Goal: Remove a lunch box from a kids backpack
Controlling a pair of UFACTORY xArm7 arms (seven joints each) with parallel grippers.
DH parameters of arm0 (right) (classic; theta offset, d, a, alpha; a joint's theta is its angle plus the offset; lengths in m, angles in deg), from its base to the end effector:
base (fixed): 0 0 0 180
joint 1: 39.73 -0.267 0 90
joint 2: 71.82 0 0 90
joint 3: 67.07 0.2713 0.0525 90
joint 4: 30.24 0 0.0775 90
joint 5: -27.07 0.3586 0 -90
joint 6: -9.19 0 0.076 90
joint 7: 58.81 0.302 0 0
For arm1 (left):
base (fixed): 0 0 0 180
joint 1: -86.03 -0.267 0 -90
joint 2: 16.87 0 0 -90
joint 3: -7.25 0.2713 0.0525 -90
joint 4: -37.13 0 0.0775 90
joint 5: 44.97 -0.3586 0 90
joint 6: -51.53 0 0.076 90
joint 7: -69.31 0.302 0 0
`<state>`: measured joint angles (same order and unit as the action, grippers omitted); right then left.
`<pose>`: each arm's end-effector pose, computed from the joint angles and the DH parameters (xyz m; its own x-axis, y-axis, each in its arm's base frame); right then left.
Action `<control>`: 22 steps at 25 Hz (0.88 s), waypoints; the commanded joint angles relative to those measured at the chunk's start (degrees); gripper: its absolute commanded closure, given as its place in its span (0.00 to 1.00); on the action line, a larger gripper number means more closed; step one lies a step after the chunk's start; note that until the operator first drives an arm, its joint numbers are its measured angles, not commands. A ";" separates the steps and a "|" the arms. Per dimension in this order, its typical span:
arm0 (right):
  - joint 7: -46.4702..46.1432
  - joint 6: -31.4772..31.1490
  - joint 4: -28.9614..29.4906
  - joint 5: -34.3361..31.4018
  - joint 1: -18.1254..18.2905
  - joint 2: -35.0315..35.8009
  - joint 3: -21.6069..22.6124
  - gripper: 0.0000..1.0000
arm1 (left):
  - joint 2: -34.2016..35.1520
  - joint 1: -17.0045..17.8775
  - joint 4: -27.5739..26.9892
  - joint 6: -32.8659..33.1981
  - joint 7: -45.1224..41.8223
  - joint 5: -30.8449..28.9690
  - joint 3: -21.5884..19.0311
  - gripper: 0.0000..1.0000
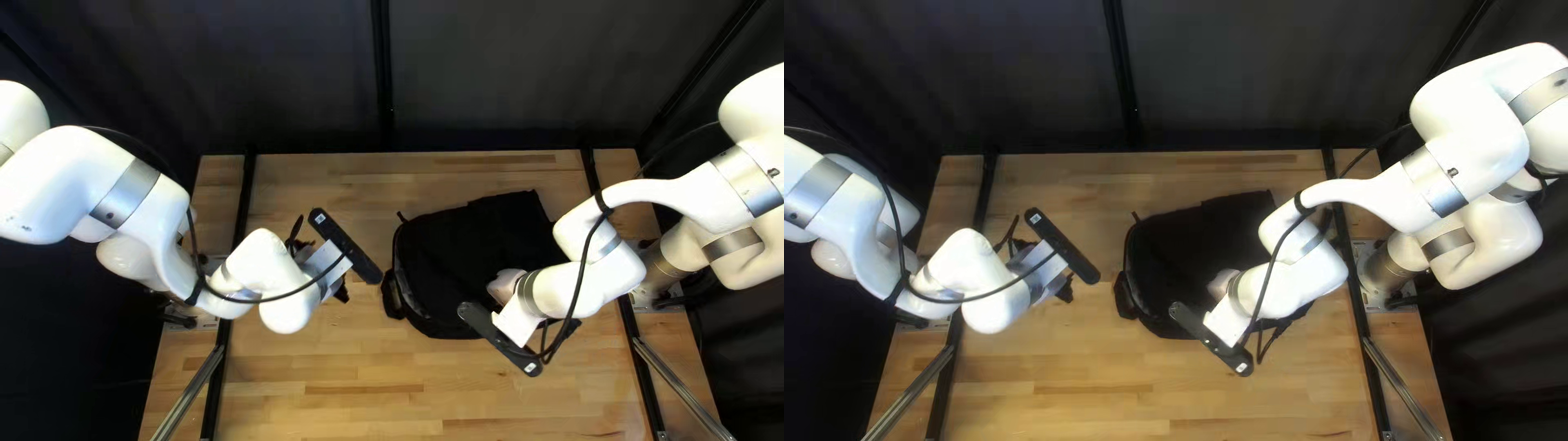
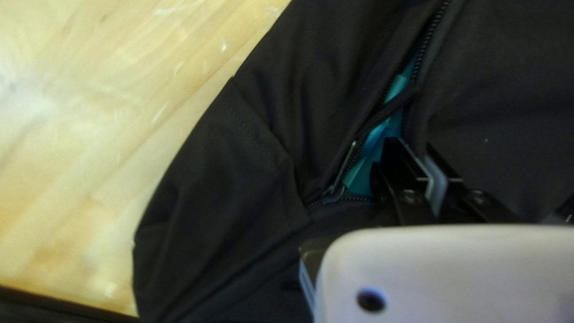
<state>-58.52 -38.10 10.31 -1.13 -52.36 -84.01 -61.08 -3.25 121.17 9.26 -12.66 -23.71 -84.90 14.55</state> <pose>0.4465 0.0608 0.1118 0.7989 0.6010 0.0248 0.5444 -0.7400 0.3950 0.3141 -0.0009 0.0497 0.7582 0.4952 0.4241 0.6495 -0.6309 -0.4244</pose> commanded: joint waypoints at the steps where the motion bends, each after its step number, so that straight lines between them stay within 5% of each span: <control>1: 8.55 -8.03 10.38 -2.43 -0.31 10.37 2.04 0.00 | 4.17 2.30 3.67 -3.72 -3.14 3.19 -2.87 0.00; 6: 15.82 -14.30 19.09 1.18 -1.68 15.98 3.10 0.00 | 7.09 4.94 4.92 -8.56 -5.80 7.55 -6.05 0.00; 8: 15.86 -20.81 20.54 5.41 -0.63 8.84 2.18 0.00 | 7.47 5.57 5.14 -9.56 -6.44 8.72 -6.74 0.00; 13: 27.49 -22.86 21.18 7.12 0.41 7.35 1.77 0.00 | 12.58 6.07 6.05 -15.05 -4.45 11.41 -6.82 0.00; 17: 27.49 -22.86 21.18 7.12 0.41 7.35 1.77 0.00 | 17.11 6.15 4.92 -22.23 -1.88 13.37 -6.84 0.00; 22: 27.49 -22.86 21.18 7.12 0.41 7.35 1.77 0.00 | 17.11 6.20 4.51 -22.91 -1.75 13.67 -6.90 0.00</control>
<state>-31.04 -60.96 31.48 5.99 -51.94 -76.65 -59.32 13.78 127.36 13.83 -35.40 -25.52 -71.30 7.65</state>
